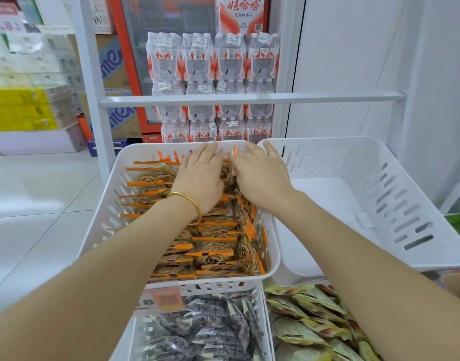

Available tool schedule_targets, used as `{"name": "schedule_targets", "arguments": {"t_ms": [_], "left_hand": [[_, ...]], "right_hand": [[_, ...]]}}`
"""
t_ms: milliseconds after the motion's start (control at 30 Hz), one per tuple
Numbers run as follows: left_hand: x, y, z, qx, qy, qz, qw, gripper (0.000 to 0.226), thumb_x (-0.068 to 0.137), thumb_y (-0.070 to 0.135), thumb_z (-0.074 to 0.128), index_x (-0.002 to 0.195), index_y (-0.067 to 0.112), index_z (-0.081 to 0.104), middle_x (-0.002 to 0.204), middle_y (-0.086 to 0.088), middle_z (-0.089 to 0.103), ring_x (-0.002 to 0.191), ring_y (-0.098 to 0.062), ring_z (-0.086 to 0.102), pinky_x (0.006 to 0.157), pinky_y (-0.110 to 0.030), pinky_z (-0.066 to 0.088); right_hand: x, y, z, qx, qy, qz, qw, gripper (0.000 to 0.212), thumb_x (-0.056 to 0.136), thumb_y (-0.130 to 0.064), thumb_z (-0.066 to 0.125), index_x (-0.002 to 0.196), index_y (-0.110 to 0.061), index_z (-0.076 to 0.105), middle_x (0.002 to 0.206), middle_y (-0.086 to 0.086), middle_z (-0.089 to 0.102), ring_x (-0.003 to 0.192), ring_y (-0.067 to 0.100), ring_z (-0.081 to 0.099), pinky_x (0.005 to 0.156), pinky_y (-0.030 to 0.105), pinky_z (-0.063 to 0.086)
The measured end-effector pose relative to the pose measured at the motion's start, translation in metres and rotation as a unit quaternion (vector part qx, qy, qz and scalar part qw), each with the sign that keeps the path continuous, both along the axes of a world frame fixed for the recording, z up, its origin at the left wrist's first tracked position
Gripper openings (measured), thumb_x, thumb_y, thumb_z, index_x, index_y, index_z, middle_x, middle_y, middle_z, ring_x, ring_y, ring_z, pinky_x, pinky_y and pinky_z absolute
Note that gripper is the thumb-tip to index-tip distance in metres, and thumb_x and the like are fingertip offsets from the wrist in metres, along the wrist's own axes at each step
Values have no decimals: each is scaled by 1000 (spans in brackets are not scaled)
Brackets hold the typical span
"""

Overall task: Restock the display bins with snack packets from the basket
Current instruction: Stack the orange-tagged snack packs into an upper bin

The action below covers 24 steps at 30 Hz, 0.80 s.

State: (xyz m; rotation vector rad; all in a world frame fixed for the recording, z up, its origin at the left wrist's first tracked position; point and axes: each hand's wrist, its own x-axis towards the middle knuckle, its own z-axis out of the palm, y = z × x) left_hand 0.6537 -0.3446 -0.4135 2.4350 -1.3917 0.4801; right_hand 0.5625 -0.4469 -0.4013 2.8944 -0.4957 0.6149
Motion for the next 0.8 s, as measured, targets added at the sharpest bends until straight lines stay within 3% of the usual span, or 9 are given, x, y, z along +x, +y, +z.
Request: {"name": "schedule_targets", "arguments": {"t_ms": [100, 267, 433, 600, 800], "left_hand": [[4, 0, -8, 35, 22, 32, 999, 59, 96, 23, 38, 150, 18, 12, 157, -6, 8, 145, -23, 1, 118, -45, 5], [3, 3, -17, 35, 16, 38, 999, 63, 96, 25, 39, 150, 20, 7, 157, -7, 7, 145, -24, 1, 118, -45, 7], [2, 7, -21, 26, -1, 41, 999, 63, 95, 29, 42, 149, 20, 11, 154, -9, 16, 143, -26, 9, 117, -43, 14], [2, 10, -20, 26, 7, 48, 998, 61, 96, 32, 41, 149, 22, 13, 154, -10, 15, 143, -27, 9, 115, -44, 13], [2, 10, -19, 11, 15, 39, 999, 64, 94, 31, 43, 149, 17, 12, 153, -10, 18, 142, -26, 11, 117, -41, 15]], "right_hand": [[7, 1, 3, -17, 10, -21, 1000, 43, 96, -19, 37, 139, -20, 43, 142, 1, 48, 145, 22, 16, 117, 48, 0], [4, 7, -2, 16, 11, -44, 999, 34, 94, -26, 35, 109, -21, 65, 125, 2, 61, 143, 22, 19, 117, 47, 2], [10, 6, -1, 17, 26, -65, 997, 38, 96, -28, 33, 127, -21, 55, 137, 5, 53, 146, 24, 10, 118, 47, 2], [5, 14, 0, 49, 29, -34, 998, 36, 93, -27, 35, 115, -22, 64, 138, 5, 51, 144, 22, 15, 118, 43, 3], [9, 12, -8, 33, 33, -35, 998, 41, 91, -36, 51, 131, -27, 49, 139, 4, 49, 142, 25, 19, 117, 46, 4]]}}
